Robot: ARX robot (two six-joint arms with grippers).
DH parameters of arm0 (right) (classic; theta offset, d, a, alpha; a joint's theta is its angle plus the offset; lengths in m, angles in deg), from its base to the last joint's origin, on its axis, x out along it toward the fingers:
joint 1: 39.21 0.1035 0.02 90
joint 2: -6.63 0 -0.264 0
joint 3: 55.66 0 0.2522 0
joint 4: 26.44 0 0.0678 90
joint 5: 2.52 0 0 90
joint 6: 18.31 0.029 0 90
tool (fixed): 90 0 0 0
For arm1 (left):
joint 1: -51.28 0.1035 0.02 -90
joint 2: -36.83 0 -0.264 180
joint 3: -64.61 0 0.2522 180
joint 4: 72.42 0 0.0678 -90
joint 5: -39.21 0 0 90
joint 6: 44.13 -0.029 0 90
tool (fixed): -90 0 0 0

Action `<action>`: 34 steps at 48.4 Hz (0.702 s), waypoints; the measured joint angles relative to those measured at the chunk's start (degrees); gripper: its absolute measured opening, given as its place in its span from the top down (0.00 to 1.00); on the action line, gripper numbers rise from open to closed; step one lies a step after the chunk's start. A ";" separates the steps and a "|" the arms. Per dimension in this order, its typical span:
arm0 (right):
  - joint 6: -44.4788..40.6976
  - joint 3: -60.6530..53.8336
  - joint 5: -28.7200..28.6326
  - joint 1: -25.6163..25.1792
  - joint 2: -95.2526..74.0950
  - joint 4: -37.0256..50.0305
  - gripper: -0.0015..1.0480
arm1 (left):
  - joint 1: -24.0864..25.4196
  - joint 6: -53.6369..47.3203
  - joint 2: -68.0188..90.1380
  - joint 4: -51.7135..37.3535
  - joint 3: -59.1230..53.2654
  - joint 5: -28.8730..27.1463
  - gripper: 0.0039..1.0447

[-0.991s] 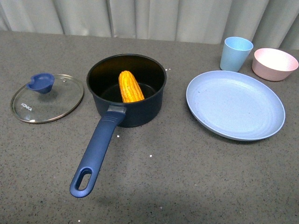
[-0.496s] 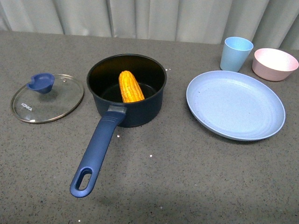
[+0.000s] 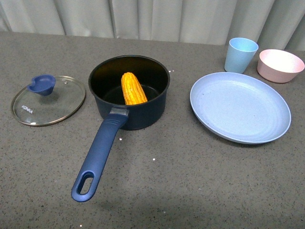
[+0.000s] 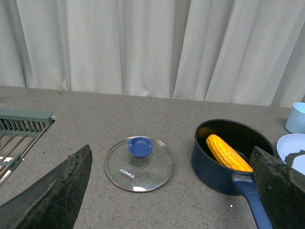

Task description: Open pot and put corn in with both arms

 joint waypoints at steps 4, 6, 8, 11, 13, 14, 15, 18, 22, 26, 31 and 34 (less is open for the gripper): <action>0.00 0.00 0.00 0.00 0.87 -0.90 0.99 | 0.00 0.00 0.00 0.00 0.00 0.00 0.06; 0.02 0.00 0.00 0.00 1.97 -2.08 0.99 | 0.00 0.00 0.00 0.00 0.00 0.00 0.06; 0.02 0.04 0.00 0.00 5.05 -6.49 0.99 | 0.00 -0.02 0.00 0.00 0.00 0.00 0.06; 0.00 0.02 -0.11 0.00 8.46 -10.43 0.99 | 0.00 -0.02 0.00 0.00 0.00 -0.04 0.06; 0.00 0.02 -0.11 0.00 9.79 -10.75 0.99 | 0.00 0.00 0.00 0.00 0.00 -0.02 0.06; 0.00 0.02 -0.13 0.00 10.45 -10.80 0.99 | 0.00 0.00 0.00 0.00 0.00 -0.02 0.06; 0.00 0.02 -0.13 0.00 10.58 -10.82 0.99 | 0.00 0.00 0.00 0.00 0.00 -0.02 0.06; 0.00 0.02 -0.13 0.00 10.60 -11.04 0.99 | 0.00 0.00 -0.02 0.00 0.00 0.00 0.06; -0.04 0.02 -0.11 0.00 10.60 -11.06 0.97 | 0.00 -0.02 -0.02 0.00 0.00 0.00 0.06; -0.04 0.02 -0.13 0.00 10.64 -11.08 0.85 | 0.00 -0.02 -0.02 0.00 0.00 0.00 0.06; -0.04 0.02 -0.13 0.00 10.67 -11.08 0.65 | 0.00 -0.02 -0.02 0.00 0.00 0.00 0.06; -0.04 0.02 -0.13 0.00 10.67 -11.08 0.53 | 0.00 0.00 -0.02 0.00 0.00 0.00 0.06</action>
